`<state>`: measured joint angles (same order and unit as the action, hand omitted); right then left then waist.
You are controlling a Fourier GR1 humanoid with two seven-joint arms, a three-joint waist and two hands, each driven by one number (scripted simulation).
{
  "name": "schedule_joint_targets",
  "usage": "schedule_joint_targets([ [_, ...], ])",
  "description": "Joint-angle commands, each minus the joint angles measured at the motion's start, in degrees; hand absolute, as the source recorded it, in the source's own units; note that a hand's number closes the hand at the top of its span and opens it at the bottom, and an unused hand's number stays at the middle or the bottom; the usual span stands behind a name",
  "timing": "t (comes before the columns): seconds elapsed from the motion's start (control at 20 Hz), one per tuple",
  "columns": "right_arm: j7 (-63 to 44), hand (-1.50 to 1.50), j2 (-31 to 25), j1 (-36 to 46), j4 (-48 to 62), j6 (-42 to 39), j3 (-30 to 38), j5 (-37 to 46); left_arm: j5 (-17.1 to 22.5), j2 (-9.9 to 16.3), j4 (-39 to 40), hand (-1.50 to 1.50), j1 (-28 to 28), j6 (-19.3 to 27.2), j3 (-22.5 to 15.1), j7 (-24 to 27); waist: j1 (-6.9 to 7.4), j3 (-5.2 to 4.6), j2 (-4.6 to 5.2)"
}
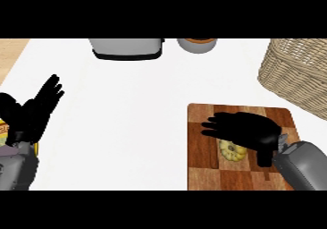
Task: Pick the squash from the cutting board and place it in the basket
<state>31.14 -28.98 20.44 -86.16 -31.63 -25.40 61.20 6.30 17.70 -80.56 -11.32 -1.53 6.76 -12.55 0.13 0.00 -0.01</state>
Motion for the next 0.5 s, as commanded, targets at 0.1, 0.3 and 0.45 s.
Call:
schedule_joint_targets([
  [0.1, 4.89, -1.50, -3.09, -2.96, -0.85, 1.98, 2.79, 3.56, -0.49, -1.46, -0.82, 0.00, -0.62, -0.28, 0.04, -2.01, -0.20, 0.00, -0.02],
  [0.3, 2.24, -1.50, 3.11, -2.00, 3.13, 4.08, 0.63, 8.80, -1.61, -2.03, -2.09, 0.00, -0.52, 0.24, 0.27, -2.99, -0.01, 0.01, 0.00],
  [0.45, 2.74, -1.50, 5.02, -1.52, 5.57, 5.51, 0.88, 10.82, -0.10, 0.33, 0.03, 0.00, 0.43, -3.32, 2.90, -0.89, 0.06, 0.00, 0.02],
])
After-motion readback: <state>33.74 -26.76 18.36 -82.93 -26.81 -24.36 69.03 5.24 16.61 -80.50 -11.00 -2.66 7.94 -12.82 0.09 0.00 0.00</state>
